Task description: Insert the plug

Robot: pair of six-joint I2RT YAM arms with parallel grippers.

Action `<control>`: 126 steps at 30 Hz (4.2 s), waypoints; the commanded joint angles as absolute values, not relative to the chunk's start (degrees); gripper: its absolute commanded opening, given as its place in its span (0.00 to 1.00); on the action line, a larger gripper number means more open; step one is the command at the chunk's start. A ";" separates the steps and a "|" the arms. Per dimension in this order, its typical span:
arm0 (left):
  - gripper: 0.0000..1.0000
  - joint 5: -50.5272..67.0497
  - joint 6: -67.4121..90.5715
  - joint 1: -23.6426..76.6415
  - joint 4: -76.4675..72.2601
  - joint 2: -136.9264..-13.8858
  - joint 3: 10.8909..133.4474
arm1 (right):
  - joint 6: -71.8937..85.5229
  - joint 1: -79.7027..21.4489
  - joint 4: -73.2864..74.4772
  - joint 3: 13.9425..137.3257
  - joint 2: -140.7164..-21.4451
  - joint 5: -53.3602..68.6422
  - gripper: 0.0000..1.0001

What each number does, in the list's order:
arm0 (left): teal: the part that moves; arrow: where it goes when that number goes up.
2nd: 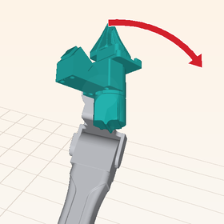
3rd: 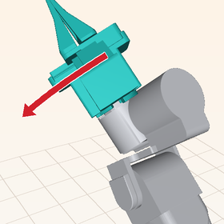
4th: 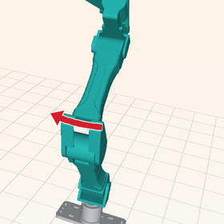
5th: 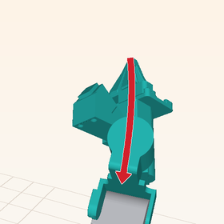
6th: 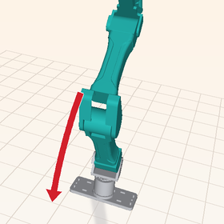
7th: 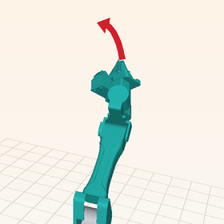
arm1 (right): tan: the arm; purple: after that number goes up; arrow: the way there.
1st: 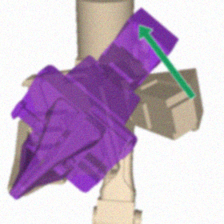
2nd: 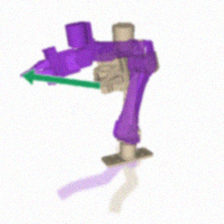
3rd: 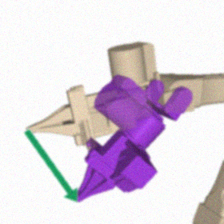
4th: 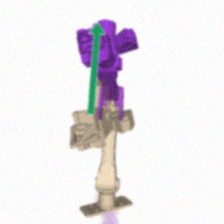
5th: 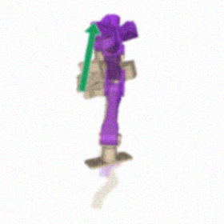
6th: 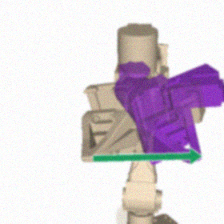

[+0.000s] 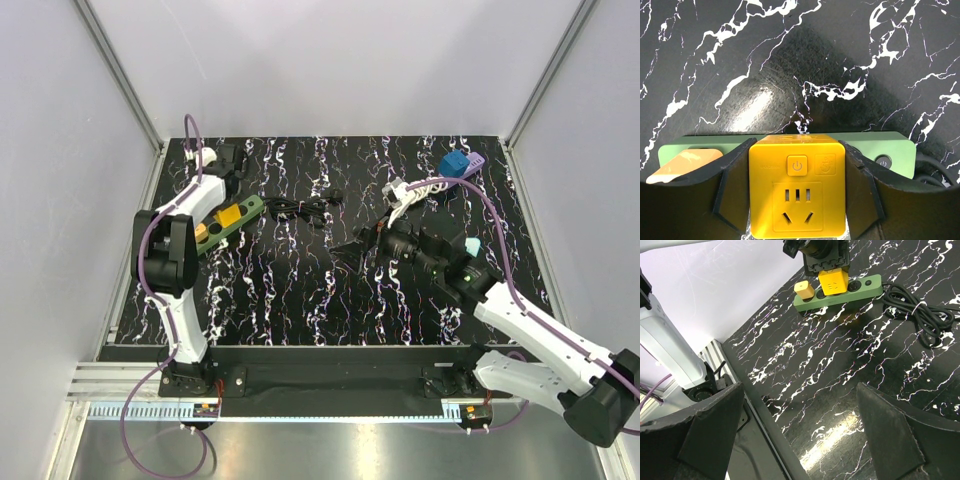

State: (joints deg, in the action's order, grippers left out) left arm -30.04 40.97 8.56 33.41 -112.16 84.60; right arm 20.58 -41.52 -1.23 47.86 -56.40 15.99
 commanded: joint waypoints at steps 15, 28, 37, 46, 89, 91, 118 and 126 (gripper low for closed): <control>0.00 -21.62 42.89 14.68 45.26 -114.52 77.78 | 19.51 -41.48 -0.88 47.90 -51.94 14.77 1.00; 0.58 -19.51 40.08 14.33 46.84 -110.48 81.38 | 17.75 -41.48 -0.35 47.46 -48.78 13.62 1.00; 0.78 -20.21 39.55 14.33 50.27 -108.46 84.99 | 17.84 -41.40 1.49 47.11 -48.25 13.45 1.00; 0.92 -21.71 38.85 14.33 51.77 -107.84 86.22 | 18.02 -41.48 1.76 47.02 -48.16 13.53 1.00; 0.87 -11.17 34.81 6.42 48.08 -106.44 91.14 | 16.35 -41.40 2.20 47.11 -47.81 13.01 1.00; 0.84 -10.90 34.63 6.42 47.99 -106.70 91.05 | 16.35 -41.48 2.20 47.20 -47.90 13.09 1.00; 0.00 -12.65 39.72 13.01 39.99 -109.77 74.01 | 16.52 -41.40 1.49 45.70 -46.85 12.40 1.00; 0.00 -14.58 43.15 16.95 37.35 -108.55 68.65 | 17.31 -41.48 0.61 45.26 -48.34 13.62 1.00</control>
